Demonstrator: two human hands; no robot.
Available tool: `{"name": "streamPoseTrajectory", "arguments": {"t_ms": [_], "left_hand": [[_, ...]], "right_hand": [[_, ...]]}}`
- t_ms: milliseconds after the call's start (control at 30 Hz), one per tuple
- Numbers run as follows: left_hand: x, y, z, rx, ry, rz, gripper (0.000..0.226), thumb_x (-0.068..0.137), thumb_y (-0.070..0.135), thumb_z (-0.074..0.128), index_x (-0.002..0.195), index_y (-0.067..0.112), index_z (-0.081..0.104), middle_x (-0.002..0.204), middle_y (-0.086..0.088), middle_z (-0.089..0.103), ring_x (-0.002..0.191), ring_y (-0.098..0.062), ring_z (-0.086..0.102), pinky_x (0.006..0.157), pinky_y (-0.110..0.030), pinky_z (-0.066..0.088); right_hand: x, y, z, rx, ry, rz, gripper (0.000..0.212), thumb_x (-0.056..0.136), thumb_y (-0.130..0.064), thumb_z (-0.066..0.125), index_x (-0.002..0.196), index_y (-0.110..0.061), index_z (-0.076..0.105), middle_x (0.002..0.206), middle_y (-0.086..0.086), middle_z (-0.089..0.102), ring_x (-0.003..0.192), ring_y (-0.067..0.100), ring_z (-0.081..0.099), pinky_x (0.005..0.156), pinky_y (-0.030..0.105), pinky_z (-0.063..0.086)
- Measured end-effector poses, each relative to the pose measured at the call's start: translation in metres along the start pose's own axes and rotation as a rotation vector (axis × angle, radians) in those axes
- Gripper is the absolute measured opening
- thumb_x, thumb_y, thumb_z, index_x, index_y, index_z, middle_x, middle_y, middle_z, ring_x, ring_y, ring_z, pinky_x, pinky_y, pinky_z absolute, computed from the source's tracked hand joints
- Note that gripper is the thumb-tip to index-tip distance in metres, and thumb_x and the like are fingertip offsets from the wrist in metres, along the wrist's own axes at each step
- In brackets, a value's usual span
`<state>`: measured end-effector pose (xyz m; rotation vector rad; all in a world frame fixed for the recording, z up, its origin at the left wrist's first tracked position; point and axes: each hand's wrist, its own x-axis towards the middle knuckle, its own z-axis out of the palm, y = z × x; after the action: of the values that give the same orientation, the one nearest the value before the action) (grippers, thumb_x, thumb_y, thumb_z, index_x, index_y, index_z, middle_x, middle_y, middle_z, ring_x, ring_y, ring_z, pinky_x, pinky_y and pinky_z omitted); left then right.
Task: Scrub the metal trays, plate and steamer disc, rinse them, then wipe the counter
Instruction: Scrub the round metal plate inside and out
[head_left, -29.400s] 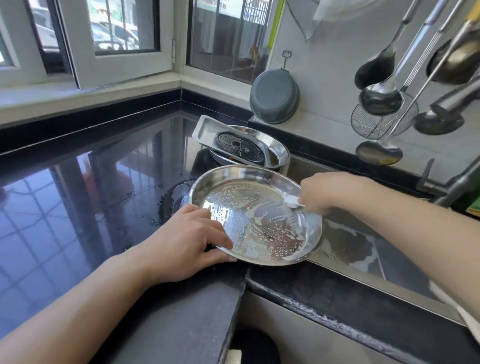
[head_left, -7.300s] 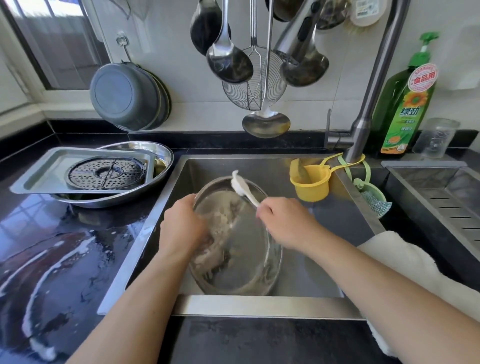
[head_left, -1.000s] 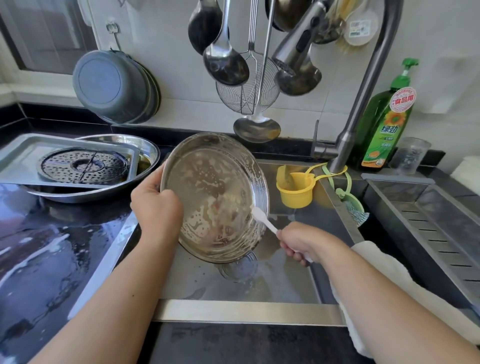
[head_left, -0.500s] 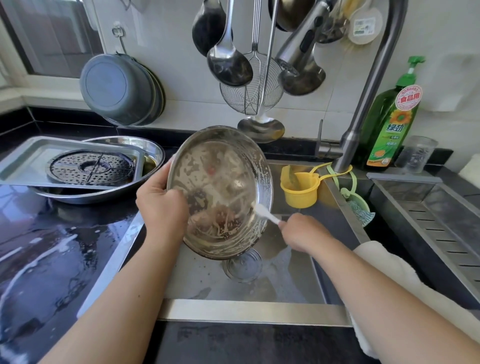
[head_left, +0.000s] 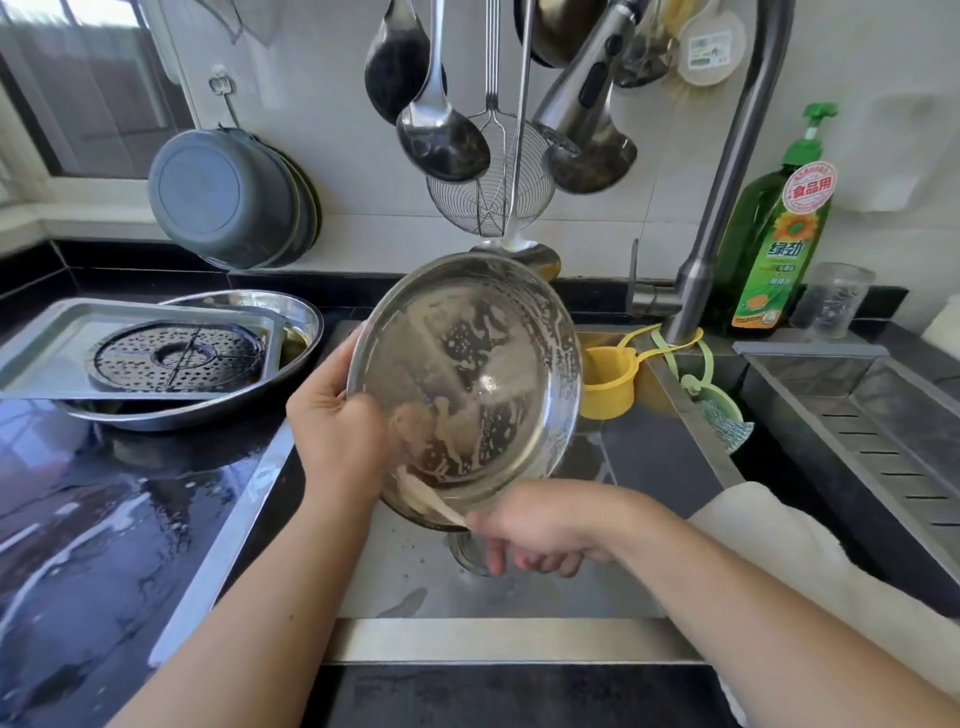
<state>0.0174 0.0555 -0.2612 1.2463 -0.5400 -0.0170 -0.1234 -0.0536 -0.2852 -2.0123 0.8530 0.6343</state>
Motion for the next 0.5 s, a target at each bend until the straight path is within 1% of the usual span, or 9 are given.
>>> {"name": "streamPoseTrajectory", "arguments": {"t_ms": [33, 67, 133, 167, 233, 300, 367, 433, 500], "left_hand": [[0.001, -0.002, 0.000, -0.010, 0.015, -0.011, 0.079, 0.072, -0.025, 0.040, 0.111, 0.030, 0.079, 0.094, 0.015, 0.077, 0.091, -0.005, 0.069, 0.083, -0.033, 0.061], [0.003, -0.004, 0.000, -0.027, 0.039, -0.027, 0.077, 0.070, -0.025, 0.041, 0.111, 0.027, 0.080, 0.089, 0.013, 0.075, 0.086, -0.007, 0.067, 0.078, -0.034, 0.061], [0.008, -0.009, -0.003, -0.049, 0.113, -0.063, 0.075, 0.069, -0.025, 0.041, 0.113, 0.022, 0.079, 0.083, 0.016, 0.072, 0.079, -0.005, 0.063, 0.068, -0.024, 0.054], [0.010, -0.011, -0.005, -0.057, 0.139, -0.067, 0.075, 0.069, -0.024, 0.041, 0.115, 0.022, 0.079, 0.084, 0.016, 0.072, 0.079, -0.004, 0.062, 0.067, -0.020, 0.052], [0.012, -0.011, -0.007, -0.056, 0.137, -0.040, 0.078, 0.069, -0.023, 0.040, 0.121, 0.022, 0.078, 0.098, 0.009, 0.075, 0.089, -0.006, 0.064, 0.073, -0.019, 0.052], [0.012, -0.013, -0.006, -0.053, 0.109, -0.019, 0.078, 0.071, -0.023, 0.039, 0.125, 0.020, 0.076, 0.113, -0.002, 0.077, 0.098, -0.009, 0.065, 0.080, -0.020, 0.053], [0.009, -0.013, -0.004, -0.065, 0.100, -0.027, 0.074, 0.075, -0.022, 0.040, 0.126, 0.018, 0.075, 0.119, -0.007, 0.076, 0.101, -0.009, 0.066, 0.081, -0.020, 0.053], [0.008, -0.013, -0.001, -0.067, 0.118, -0.031, 0.072, 0.076, -0.021, 0.041, 0.127, 0.018, 0.075, 0.119, -0.006, 0.076, 0.100, -0.008, 0.065, 0.085, -0.022, 0.054], [0.010, -0.014, -0.002, -0.085, 0.151, -0.054, 0.073, 0.075, -0.020, 0.040, 0.126, 0.018, 0.075, 0.120, -0.009, 0.075, 0.100, -0.009, 0.065, 0.088, -0.026, 0.054]], "right_hand": [[-0.002, -0.005, 0.003, 0.019, 0.008, -0.057, 0.053, 0.106, -0.052, 0.034, 0.082, -0.015, 0.063, 0.057, -0.001, 0.038, 0.045, 0.012, 0.026, 0.047, 0.025, 0.021], [-0.002, -0.005, 0.001, 0.011, 0.024, -0.093, 0.055, 0.106, -0.054, 0.033, 0.080, -0.015, 0.063, 0.056, -0.001, 0.038, 0.044, 0.012, 0.026, 0.047, 0.025, 0.021], [-0.002, -0.001, -0.013, -0.008, 0.039, -0.071, 0.056, 0.105, -0.054, 0.035, 0.079, -0.014, 0.063, 0.055, -0.001, 0.038, 0.043, 0.013, 0.025, 0.047, 0.024, 0.020], [-0.004, 0.005, -0.021, -0.049, 0.068, -0.024, 0.054, 0.105, -0.052, 0.037, 0.078, -0.014, 0.064, 0.056, -0.001, 0.039, 0.044, 0.013, 0.027, 0.047, 0.023, 0.021], [-0.008, 0.014, -0.032, -0.205, 0.180, 0.047, 0.046, 0.106, -0.040, 0.042, 0.074, -0.014, 0.063, 0.058, 0.000, 0.047, 0.045, 0.015, 0.036, 0.047, 0.024, 0.030], [-0.012, 0.012, -0.031, -0.309, 0.244, 0.032, 0.044, 0.107, -0.034, 0.040, 0.074, -0.014, 0.061, 0.062, 0.000, 0.052, 0.049, 0.015, 0.044, 0.049, 0.024, 0.037], [-0.015, 0.004, -0.018, -0.250, 0.157, -0.003, 0.050, 0.108, -0.043, 0.036, 0.079, -0.014, 0.065, 0.060, 0.002, 0.048, 0.047, 0.017, 0.039, 0.048, 0.024, 0.034], [-0.015, -0.005, -0.004, -0.132, 0.068, -0.091, 0.054, 0.107, -0.051, 0.032, 0.081, -0.015, 0.062, 0.059, 0.001, 0.046, 0.047, 0.015, 0.036, 0.047, 0.022, 0.031], [-0.016, -0.010, 0.000, -0.095, 0.069, -0.174, 0.053, 0.107, -0.053, 0.031, 0.082, -0.016, 0.059, 0.056, -0.003, 0.046, 0.045, 0.013, 0.037, 0.046, 0.022, 0.031]]}}
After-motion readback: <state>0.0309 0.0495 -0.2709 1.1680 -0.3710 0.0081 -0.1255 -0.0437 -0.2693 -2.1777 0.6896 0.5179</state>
